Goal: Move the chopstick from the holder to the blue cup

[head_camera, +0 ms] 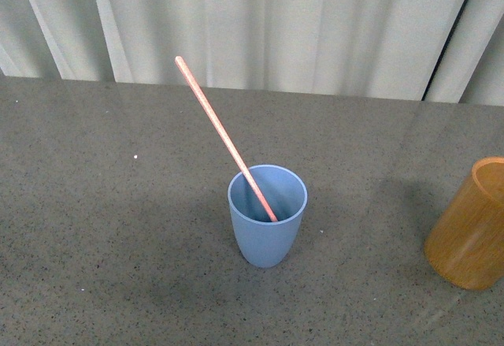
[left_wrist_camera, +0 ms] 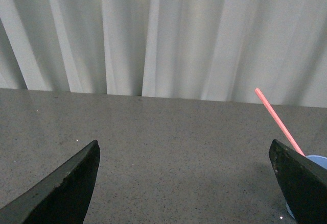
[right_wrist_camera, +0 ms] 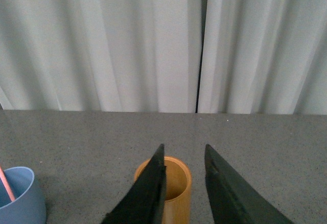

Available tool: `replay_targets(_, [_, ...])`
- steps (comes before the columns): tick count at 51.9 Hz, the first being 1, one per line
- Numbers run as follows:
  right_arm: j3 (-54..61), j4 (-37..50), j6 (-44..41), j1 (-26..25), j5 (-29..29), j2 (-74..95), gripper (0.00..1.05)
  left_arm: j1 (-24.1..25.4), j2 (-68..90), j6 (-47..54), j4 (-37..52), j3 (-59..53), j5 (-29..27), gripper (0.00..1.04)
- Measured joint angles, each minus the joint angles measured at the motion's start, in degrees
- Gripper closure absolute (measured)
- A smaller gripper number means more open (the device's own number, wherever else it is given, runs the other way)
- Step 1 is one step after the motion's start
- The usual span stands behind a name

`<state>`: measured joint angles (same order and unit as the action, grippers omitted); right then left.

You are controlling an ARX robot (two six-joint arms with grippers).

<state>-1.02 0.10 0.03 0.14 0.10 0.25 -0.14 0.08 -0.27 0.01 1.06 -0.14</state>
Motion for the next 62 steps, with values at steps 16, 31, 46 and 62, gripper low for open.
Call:
replay_targets(16, [0.0,0.0,0.02,0.0,0.0,0.0,0.31,0.0,0.0,0.0,0.0,0.0,0.0,0.07])
replay_targets(31, [0.0,0.0,0.04,0.0,0.0,0.0,0.1,0.0,0.0,0.0,0.0,0.0,0.0,0.07])
replay_targets(46, [0.0,0.0,0.02,0.0,0.0,0.0,0.1,0.0,0.0,0.0,0.02,0.0,0.0,0.07])
replay_targets(62, [0.0,0.0,0.04,0.0,0.0,0.0,0.1,0.0,0.0,0.0,0.02,0.0,0.0,0.07])
